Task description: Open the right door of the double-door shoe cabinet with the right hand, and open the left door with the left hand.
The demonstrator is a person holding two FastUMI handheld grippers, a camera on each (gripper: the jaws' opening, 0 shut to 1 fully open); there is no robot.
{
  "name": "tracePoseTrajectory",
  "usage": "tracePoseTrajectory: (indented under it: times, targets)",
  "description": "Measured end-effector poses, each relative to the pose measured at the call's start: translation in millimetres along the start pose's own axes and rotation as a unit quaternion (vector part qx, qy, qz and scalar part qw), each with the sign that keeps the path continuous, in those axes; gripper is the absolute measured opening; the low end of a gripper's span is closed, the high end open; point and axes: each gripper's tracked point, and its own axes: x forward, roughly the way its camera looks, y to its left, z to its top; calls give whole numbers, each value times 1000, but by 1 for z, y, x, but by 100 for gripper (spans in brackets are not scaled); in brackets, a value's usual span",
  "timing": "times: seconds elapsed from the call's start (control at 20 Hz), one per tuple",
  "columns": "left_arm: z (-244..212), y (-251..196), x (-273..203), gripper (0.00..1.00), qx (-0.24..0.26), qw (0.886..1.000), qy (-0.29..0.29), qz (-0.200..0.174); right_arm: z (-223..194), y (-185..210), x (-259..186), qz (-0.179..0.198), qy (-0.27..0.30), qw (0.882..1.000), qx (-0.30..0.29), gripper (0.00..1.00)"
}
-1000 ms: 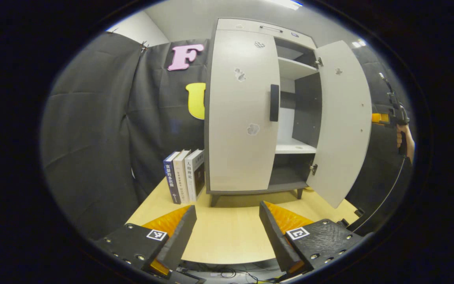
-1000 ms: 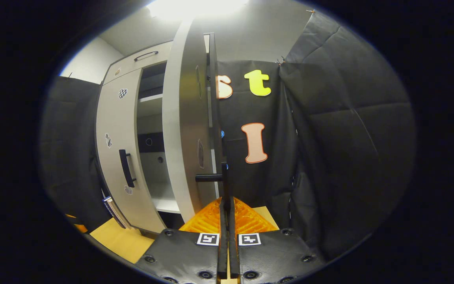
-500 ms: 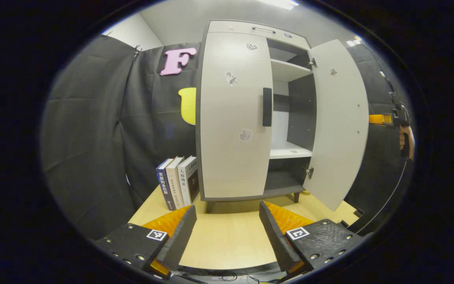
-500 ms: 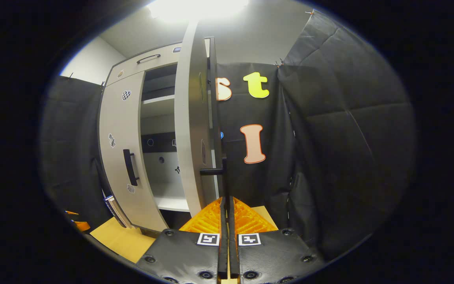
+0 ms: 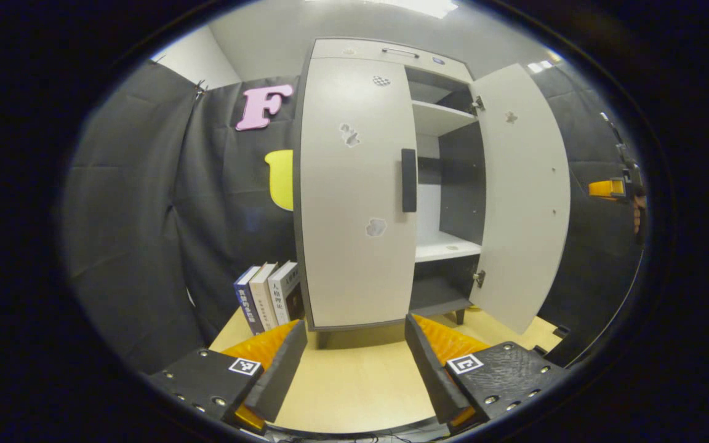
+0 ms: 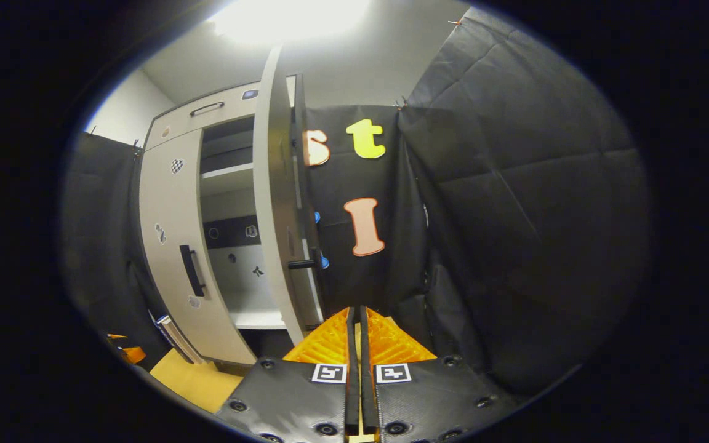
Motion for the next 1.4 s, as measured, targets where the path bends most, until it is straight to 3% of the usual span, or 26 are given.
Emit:
tracePoseTrajectory:
  times: [0.05, 0.1, 0.15, 0.4, 0.55, 0.7, 1.2, 1.4]
  targets:
    - [4, -1, 3, 94, -2, 1000, -5, -4, 1, -5, -2, -11, 0, 1000, -6, 4]
    - [7, -2, 8, 94, -5, 1000, -9, -9, -2, -13, -4, -29, 6, 999, -12, 18]
    - [13, -3, 12, 93, -7, 1000, -13, -16, -5, -22, -9, -49, 13, 999, -18, 24]
    - [55, -32, 50, 94, 14, 997, -36, -63, -2, -47, -21, -119, 3, 993, -11, 98]
    - [78, -56, 71, 94, 10, 996, -50, -74, 3, -40, -9, -122, -26, 992, 30, 98]
    - [96, -78, 94, 93, -3, 996, -52, -74, -5, -43, -6, -122, -17, 992, 39, 98]
    - [172, -100, 186, 94, -44, 994, -95, -37, -11, -65, 36, -95, 24, 994, -37, 98]
    - [191, -105, 216, 93, -54, 993, -106, -20, -14, -62, 67, -65, 39, 995, -62, 98]
